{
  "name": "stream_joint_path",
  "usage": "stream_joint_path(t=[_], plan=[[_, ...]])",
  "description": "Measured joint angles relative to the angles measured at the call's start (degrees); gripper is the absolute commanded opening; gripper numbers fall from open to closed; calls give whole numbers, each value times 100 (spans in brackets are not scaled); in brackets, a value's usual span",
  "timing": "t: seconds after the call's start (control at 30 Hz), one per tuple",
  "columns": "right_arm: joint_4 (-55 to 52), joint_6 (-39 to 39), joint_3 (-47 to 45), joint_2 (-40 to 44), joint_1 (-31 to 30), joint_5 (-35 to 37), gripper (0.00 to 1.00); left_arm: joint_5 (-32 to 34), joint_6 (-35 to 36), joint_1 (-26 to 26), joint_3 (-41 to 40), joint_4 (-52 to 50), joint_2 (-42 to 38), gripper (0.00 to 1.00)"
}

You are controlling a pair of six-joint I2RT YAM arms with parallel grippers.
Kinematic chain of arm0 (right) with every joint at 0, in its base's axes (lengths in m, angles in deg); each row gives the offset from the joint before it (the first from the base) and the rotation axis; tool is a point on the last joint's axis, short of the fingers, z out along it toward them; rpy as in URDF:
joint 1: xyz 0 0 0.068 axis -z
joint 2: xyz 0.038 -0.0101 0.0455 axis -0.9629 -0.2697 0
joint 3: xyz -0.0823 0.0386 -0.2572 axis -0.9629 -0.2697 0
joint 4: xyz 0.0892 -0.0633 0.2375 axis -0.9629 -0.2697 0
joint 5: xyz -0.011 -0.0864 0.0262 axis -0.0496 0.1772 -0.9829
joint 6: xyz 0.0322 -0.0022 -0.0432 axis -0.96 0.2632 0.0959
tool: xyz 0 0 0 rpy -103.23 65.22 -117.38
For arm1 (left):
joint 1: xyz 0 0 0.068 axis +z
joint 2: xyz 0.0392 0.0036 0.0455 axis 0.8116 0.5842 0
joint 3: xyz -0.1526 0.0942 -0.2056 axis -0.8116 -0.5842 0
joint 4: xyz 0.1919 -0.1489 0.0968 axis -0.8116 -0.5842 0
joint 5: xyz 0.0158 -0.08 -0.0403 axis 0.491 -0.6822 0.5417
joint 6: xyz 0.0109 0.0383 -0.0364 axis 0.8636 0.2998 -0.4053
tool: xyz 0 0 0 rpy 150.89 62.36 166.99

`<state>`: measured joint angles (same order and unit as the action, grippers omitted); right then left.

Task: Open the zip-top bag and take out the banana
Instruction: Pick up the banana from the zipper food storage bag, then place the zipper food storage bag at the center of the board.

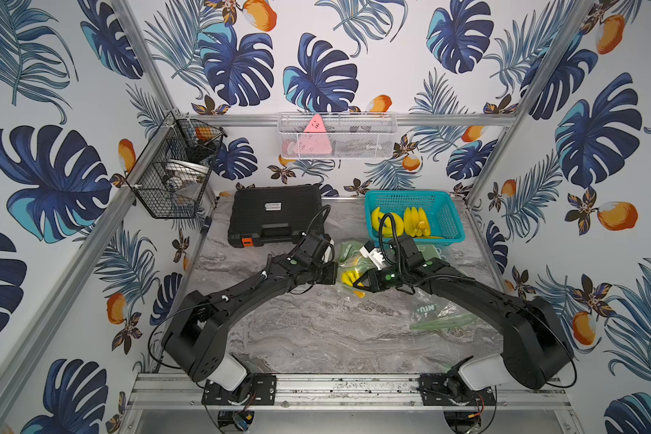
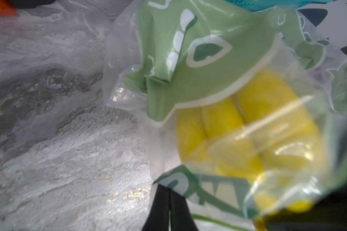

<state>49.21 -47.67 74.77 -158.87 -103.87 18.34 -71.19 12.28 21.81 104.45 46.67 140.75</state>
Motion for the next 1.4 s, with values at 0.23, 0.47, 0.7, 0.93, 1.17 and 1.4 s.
stream_joint_path(t=[0.23, 0.47, 0.7, 0.93, 1.17, 1.4], plan=[[232, -664, -511, 566, 566, 146, 4, -323, 11, -258, -208, 551, -144, 0], [1178, -1331, -496, 20, 527, 1141, 5, -17, -44, -975, -402, 529, -522, 0], [1829, -2083, -348, -188, 525, 420, 5, 452, -39, -1023, -485, 468, -249, 0], [315, -1541, -258, 540, 407, -470, 8, 378, 129, -302, 284, 470, 278, 0], [-74, -1180, -407, 1303, 168, -680, 7, -380, 323, -92, 1152, 264, 1062, 0], [1182, -2107, -275, 2302, 168, -1349, 3, -398, 369, 358, 1342, 63, 1663, 0]])
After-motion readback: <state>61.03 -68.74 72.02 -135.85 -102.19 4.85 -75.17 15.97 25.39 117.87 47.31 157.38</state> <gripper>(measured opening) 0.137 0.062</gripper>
